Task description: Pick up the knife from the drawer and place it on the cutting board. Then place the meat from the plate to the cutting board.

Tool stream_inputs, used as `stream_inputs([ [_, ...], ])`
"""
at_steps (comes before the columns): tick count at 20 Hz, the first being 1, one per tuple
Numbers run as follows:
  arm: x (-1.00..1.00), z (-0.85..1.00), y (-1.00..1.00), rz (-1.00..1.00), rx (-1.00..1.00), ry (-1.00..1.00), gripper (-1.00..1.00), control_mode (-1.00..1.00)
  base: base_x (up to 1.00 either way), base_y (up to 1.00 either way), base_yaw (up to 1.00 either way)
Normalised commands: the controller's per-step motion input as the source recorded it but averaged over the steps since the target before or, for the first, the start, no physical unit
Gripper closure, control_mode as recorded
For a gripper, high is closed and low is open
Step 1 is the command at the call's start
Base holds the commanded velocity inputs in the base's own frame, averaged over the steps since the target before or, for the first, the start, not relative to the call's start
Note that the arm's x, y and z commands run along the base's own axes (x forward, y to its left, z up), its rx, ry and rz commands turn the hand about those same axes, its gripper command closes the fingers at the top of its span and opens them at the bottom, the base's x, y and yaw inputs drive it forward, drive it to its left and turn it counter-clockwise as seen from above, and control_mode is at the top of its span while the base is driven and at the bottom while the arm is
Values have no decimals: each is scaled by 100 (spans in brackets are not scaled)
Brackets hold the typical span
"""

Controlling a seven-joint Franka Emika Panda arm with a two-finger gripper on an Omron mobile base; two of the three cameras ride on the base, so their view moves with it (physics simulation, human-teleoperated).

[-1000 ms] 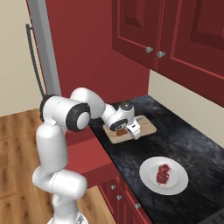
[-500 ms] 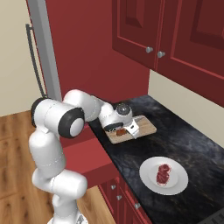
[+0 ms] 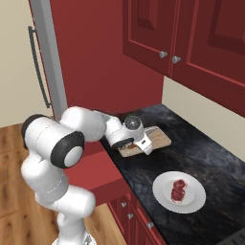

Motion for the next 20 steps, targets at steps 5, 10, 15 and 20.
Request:
stream_inputs([
  [5, -37, 50, -3, 0, 0, 18, -100, -100, 0, 0, 0],
  [10, -30, 32, 0, 0, -3, 20, -100, -100, 0, 0, 0],
  [15, -46, 29, -1, 0, 0, 4, -100, -100, 0, 0, 0],
  [20, -41, 10, -7, 1, 0, 3, -100, -100, 0, 0, 0],
])
